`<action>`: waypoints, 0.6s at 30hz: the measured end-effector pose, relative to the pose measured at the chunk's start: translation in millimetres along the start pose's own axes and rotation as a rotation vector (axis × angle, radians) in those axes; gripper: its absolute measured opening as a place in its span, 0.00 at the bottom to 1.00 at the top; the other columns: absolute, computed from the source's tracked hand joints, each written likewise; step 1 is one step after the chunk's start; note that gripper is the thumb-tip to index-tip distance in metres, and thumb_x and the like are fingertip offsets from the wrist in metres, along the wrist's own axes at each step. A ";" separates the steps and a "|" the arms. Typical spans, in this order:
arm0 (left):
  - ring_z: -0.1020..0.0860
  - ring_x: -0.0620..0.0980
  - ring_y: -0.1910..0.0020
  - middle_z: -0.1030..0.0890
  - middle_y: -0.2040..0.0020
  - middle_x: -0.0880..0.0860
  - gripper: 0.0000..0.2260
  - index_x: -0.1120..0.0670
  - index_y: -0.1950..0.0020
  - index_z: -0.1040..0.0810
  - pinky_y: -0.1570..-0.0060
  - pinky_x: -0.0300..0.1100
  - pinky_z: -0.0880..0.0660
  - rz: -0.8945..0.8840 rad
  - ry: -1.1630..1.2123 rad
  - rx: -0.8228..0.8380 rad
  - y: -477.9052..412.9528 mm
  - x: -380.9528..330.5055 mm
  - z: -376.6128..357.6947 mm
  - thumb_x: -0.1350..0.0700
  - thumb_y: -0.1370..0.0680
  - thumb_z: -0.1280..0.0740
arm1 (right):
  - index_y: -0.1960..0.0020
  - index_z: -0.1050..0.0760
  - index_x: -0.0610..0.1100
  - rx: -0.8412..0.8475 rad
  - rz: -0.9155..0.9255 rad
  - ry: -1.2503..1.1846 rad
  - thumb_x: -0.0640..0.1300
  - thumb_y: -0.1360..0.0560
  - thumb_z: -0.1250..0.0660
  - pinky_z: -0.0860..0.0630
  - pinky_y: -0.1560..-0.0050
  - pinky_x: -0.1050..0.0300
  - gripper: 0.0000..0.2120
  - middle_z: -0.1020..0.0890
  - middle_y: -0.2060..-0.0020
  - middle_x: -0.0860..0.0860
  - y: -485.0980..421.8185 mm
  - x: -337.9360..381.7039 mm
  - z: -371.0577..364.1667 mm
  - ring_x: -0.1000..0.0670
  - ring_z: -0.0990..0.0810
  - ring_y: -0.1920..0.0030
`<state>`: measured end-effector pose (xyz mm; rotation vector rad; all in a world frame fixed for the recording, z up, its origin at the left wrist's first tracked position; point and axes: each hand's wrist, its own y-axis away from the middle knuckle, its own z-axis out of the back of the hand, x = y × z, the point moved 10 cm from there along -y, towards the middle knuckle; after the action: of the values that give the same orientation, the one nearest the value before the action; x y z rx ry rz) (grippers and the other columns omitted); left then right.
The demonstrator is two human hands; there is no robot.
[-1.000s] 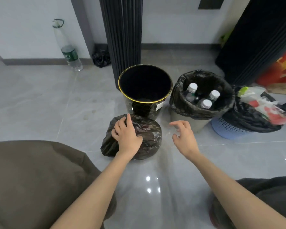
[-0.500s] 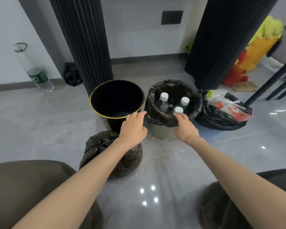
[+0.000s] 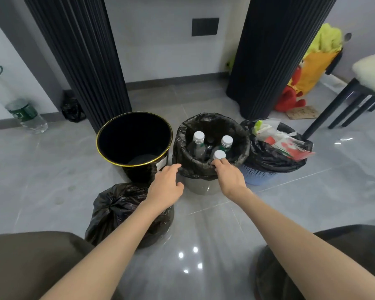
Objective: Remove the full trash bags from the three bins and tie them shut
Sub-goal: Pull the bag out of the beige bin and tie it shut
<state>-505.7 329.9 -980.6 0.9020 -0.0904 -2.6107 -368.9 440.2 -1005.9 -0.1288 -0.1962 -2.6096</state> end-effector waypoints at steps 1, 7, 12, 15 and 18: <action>0.33 0.54 0.33 0.33 0.30 0.51 0.24 0.51 0.26 0.40 0.39 0.48 0.29 0.019 0.028 0.011 2.9 3.1 -3.1 0.58 0.22 0.39 | 0.34 0.34 0.44 0.005 0.008 -0.009 0.34 0.24 0.39 0.29 0.51 0.48 0.20 0.29 0.40 0.45 5.6 -0.5 -1.2 0.38 0.23 0.47; 0.27 0.59 0.37 0.35 0.28 0.55 0.25 0.53 0.26 0.40 0.39 0.49 0.28 0.165 0.236 0.083 24.9 20.3 -31.4 0.58 0.22 0.39 | 0.34 0.34 0.46 0.041 0.061 -0.046 0.34 0.23 0.41 0.28 0.52 0.50 0.19 0.29 0.39 0.47 50.8 -8.2 -9.6 0.39 0.22 0.47; 0.34 0.56 0.31 0.34 0.29 0.57 0.24 0.54 0.25 0.41 0.37 0.45 0.34 0.301 0.399 0.109 41.3 37.9 -48.0 0.57 0.21 0.39 | 0.36 0.32 0.45 0.113 0.087 -0.098 0.36 0.22 0.43 0.27 0.50 0.48 0.15 0.29 0.38 0.47 93.5 -20.4 -12.7 0.40 0.23 0.47; 0.34 0.56 0.30 0.36 0.27 0.57 0.26 0.53 0.24 0.44 0.33 0.50 0.33 0.378 0.476 0.115 50.0 50.8 -56.1 0.55 0.20 0.40 | 0.39 0.29 0.45 0.141 0.070 -0.186 0.39 0.23 0.42 0.28 0.46 0.51 0.14 0.27 0.40 0.49 116.1 -30.1 -5.1 0.43 0.24 0.44; 0.36 0.55 0.28 0.38 0.25 0.55 0.24 0.52 0.24 0.45 0.31 0.53 0.35 0.420 0.546 0.112 55.8 55.2 -63.3 0.53 0.19 0.43 | 0.42 0.27 0.49 0.084 0.063 -0.185 0.42 0.24 0.43 0.26 0.51 0.52 0.13 0.25 0.43 0.52 131.8 -36.5 7.9 0.44 0.23 0.47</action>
<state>-489.0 261.6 -1052.9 1.4273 -0.2497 -1.9237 -270.7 346.5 -987.6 -0.3415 -0.3606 -2.5219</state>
